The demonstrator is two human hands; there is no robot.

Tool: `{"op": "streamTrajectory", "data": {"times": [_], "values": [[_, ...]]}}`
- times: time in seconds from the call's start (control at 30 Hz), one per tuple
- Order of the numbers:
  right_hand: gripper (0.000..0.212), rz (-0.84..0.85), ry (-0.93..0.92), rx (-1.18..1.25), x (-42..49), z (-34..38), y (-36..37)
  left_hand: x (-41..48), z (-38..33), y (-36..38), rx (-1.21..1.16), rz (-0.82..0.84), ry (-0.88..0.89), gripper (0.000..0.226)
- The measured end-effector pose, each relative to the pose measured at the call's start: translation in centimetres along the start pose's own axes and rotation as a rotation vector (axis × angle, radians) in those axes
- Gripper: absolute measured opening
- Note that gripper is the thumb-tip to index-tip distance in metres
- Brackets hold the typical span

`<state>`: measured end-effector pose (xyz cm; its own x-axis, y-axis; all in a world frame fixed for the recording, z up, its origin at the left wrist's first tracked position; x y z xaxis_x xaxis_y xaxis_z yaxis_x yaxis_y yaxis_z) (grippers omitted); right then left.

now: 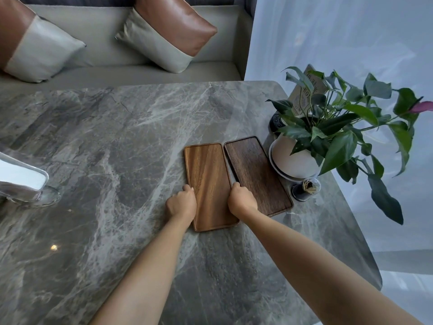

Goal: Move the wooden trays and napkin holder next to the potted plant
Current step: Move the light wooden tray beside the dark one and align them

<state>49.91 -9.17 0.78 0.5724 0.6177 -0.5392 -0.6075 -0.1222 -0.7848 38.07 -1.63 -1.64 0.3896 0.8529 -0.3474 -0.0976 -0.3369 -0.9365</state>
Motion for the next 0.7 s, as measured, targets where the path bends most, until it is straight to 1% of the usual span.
{"op": "streamTrajectory", "data": {"times": [0.13,0.43,0.6,0.7], "values": [[0.033,0.02,0.005,-0.049,0.3,0.2,-0.3,0.1,-0.2,0.0,0.039,0.006,0.044,0.037],[0.036,-0.008,-0.022,-0.214,0.6,0.2,-0.6,0.1,-0.6,-0.1,0.073,0.024,0.087,0.036],[0.039,-0.035,-0.026,-0.295,0.6,-0.1,-1.3,0.4,-1.0,-0.3,0.056,0.077,0.067,0.037],[0.038,-0.041,-0.02,-0.31,0.5,-0.4,-1.7,0.8,-1.2,-0.6,0.065,0.09,0.079,0.037]]}}
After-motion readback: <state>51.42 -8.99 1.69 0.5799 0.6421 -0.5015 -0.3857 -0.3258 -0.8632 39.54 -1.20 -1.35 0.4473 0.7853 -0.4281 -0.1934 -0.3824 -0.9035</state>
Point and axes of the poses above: each hand's wrist, its own x-axis towards the middle knuckle, its own y-axis out of the palm, z = x × y, the point moved 1 cm from there along x, towards the middle knuckle, and after that the axes turned 3 degrees about x, right-handed, at the moved point
